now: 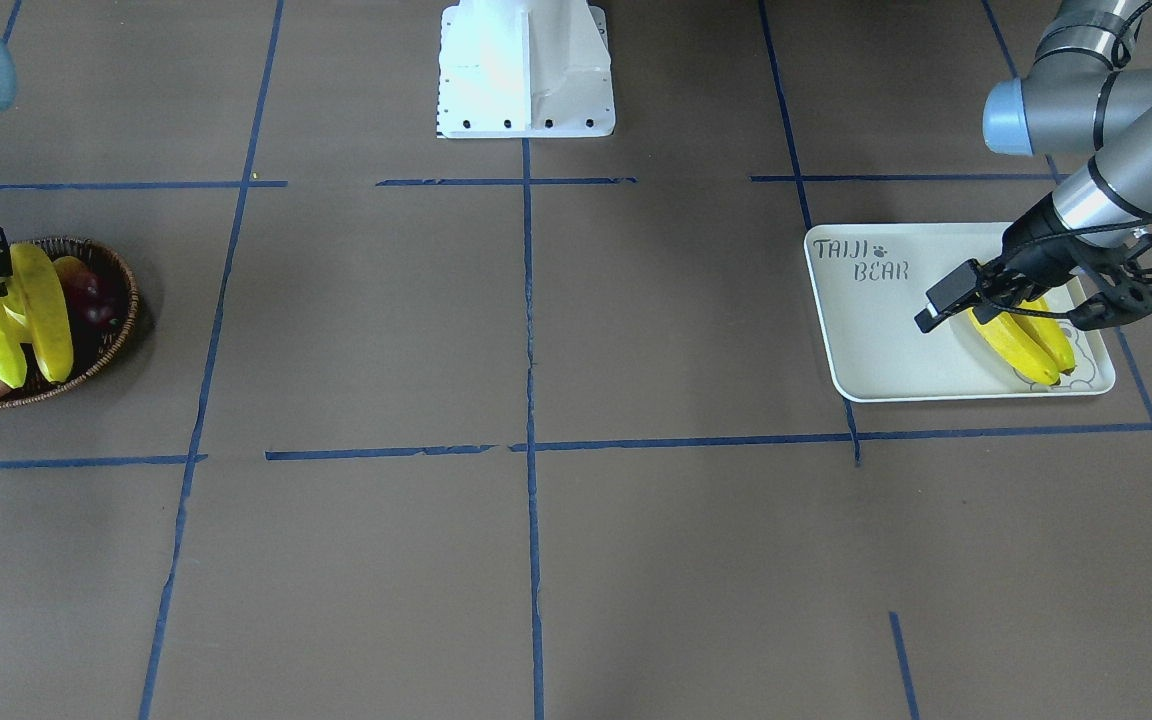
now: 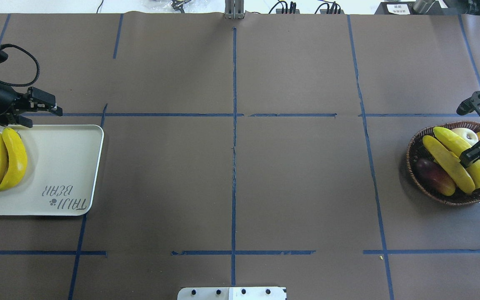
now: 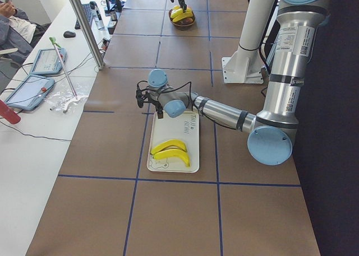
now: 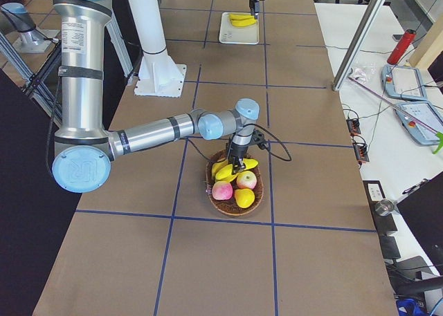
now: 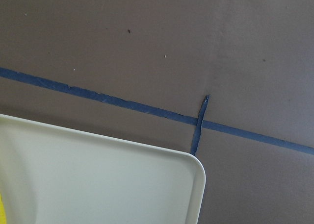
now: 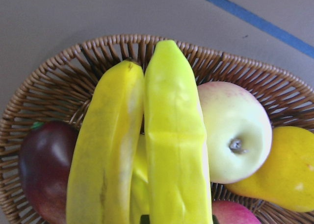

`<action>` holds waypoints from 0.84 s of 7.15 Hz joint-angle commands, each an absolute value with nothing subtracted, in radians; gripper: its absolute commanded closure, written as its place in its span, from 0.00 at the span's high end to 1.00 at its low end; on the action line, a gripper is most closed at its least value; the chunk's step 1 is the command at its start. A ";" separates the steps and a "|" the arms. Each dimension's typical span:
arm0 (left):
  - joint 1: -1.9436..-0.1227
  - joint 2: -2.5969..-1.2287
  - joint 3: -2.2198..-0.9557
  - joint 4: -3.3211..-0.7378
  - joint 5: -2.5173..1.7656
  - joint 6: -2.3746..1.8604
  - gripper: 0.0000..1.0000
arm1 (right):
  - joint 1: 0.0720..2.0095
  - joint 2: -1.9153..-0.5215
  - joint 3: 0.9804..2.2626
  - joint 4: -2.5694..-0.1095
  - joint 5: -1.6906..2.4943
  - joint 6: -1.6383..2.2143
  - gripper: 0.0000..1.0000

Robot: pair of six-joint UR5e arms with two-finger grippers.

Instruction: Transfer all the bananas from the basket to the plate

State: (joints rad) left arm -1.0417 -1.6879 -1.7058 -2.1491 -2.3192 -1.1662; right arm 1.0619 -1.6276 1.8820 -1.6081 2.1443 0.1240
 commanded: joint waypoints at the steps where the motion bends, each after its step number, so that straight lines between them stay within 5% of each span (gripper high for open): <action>1: -1.042 -1.693 -1.706 -2.148 -2.321 -1.167 1.00 | 1.117 -1.608 2.025 -1.845 2.143 0.054 0.00; 3: -1.042 -1.697 -1.706 -2.148 -2.321 -1.167 1.00 | 1.149 -1.455 2.088 -2.070 2.141 0.025 0.00; 6: -1.007 -1.777 -1.706 -2.152 -2.322 -1.184 1.00 | 1.143 -1.257 1.973 -2.059 2.270 0.150 0.01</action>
